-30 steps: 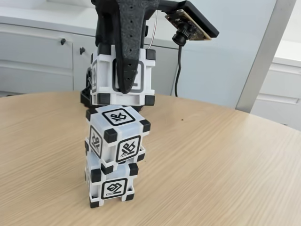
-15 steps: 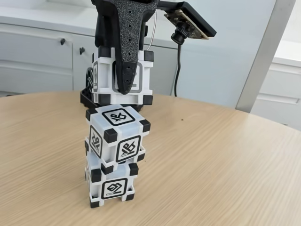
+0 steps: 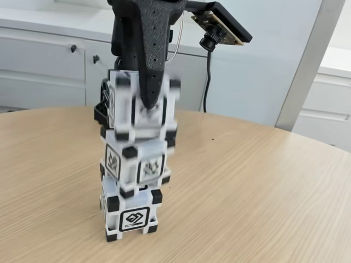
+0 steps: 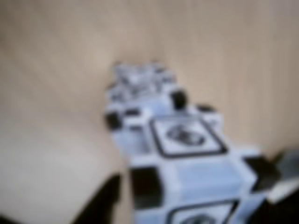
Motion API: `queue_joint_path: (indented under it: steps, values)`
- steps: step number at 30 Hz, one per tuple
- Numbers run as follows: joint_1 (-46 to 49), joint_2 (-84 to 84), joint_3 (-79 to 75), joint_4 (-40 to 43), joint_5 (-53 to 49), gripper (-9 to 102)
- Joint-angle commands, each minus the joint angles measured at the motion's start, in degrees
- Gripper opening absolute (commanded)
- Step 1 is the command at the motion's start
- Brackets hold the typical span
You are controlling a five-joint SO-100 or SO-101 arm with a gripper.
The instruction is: Stack cubes from left to right.
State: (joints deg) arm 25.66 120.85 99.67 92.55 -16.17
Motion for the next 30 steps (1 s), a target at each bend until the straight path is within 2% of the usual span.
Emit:
queue_joint_path:
  steps: [1, 9, 25, 30]
  values:
    - [-0.1, 0.3, -0.3, 0.1, -0.4, 33]
    - [-0.1, 1.3, -1.1, 0.7, 0.5, 34]
    - [-0.1, 1.5, -1.3, 1.0, 1.9, 28]
    - [-0.1, 1.5, -1.3, 0.4, 2.4, 35]
